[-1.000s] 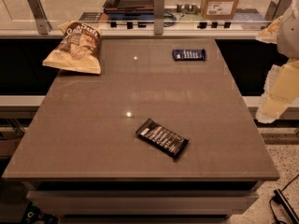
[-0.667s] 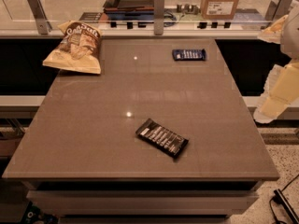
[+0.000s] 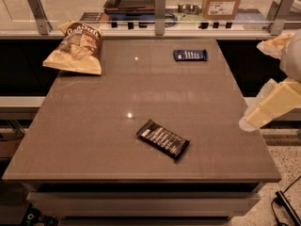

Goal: Move rxbar chocolate near brown chip bag

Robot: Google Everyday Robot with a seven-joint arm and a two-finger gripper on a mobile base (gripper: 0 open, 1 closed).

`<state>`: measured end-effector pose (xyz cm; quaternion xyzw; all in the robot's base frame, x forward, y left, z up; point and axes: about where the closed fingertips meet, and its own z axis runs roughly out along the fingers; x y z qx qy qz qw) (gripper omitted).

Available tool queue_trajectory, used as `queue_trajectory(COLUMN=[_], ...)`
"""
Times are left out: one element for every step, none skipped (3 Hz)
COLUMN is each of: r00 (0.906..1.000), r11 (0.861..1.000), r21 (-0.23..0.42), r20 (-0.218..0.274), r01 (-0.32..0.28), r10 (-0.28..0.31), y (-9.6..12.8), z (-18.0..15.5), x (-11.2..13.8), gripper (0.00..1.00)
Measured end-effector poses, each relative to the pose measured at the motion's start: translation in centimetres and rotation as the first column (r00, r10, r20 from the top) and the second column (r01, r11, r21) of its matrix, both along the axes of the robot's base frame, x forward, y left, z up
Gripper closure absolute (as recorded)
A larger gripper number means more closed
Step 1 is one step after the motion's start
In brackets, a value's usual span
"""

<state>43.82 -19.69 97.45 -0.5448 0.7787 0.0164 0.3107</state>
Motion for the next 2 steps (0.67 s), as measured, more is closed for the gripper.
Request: queue_trajectory(r00=[0.9995, 0.9992], r11=[0.994, 0.983], r21=[0.112, 0.184], r20=[0.029, 0.041], r01=[0.008, -0.004], r10=[-0.012, -0.004], y=[1.0, 2.3], z=[-2.4, -4.6], x=[0.1, -0.3], gripper=[0.00, 0.00])
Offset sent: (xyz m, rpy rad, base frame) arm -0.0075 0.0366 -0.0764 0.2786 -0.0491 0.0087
